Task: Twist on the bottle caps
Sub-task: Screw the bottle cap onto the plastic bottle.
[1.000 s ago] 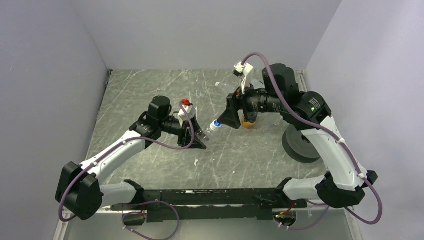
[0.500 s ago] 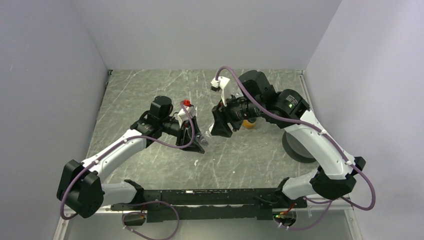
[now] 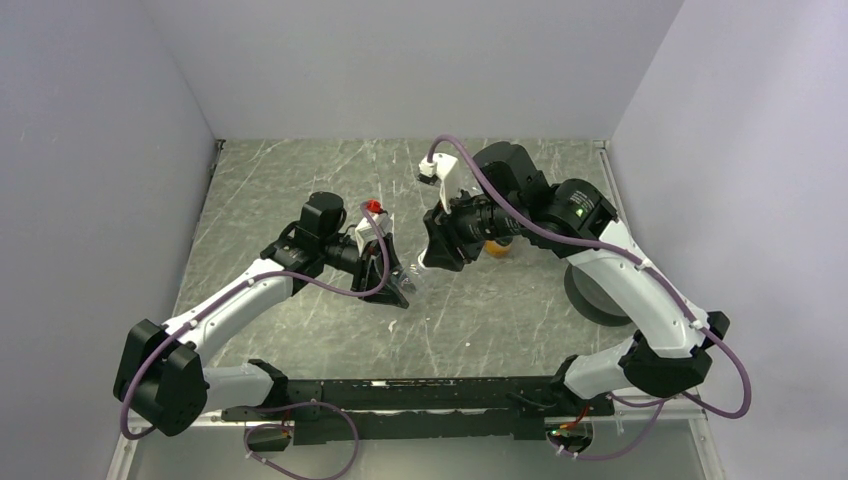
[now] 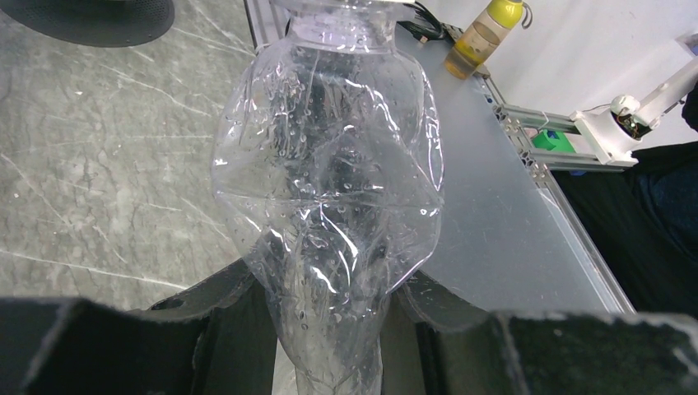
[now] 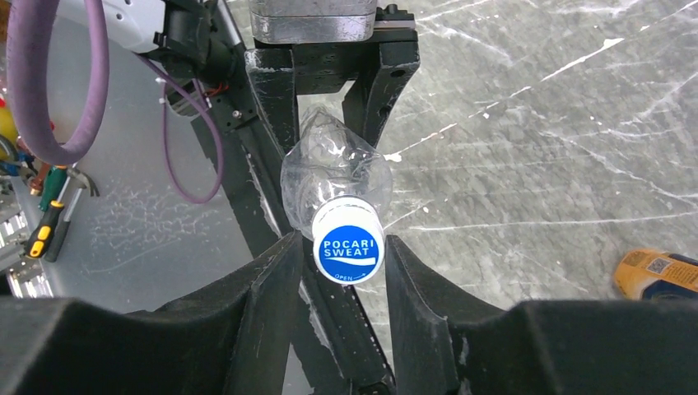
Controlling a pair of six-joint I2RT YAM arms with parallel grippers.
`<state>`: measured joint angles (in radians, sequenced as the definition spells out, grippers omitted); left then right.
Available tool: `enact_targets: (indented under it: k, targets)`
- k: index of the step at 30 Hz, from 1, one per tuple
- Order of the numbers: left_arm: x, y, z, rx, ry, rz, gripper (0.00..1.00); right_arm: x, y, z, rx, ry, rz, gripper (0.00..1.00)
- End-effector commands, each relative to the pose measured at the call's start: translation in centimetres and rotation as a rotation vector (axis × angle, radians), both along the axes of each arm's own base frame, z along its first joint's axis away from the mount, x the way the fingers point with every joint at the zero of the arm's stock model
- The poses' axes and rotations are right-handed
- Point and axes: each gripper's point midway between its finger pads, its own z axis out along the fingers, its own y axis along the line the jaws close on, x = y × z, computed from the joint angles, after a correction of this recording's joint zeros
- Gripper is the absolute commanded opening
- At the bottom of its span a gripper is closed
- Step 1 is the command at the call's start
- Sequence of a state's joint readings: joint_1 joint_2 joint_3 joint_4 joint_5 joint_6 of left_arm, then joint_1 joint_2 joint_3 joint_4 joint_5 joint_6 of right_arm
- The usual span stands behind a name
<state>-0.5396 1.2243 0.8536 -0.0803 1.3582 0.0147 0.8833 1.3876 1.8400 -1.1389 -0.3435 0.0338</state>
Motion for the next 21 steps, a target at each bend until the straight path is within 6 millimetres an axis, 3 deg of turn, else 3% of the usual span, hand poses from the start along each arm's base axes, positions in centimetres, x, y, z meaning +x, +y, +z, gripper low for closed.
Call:
enact_targets:
  k: [1,12,21]
  targets:
    - [0.1,0.0,1.6,-0.039,-0.040,-0.028,0.00,0.1,-0.1,1.2,0.014,-0.035,-0.012,0.42]
    - [0.3,-0.1,2.1,-0.049,-0.069,-0.007,0.00,0.3,0.2,0.4,0.009,-0.015,-0.042,0.24]
    - [1.0,-0.4,4.4,-0.130,-0.167,0.073,0.00,-0.7,1.4,1.0,0.188,0.093,0.009,0.14]
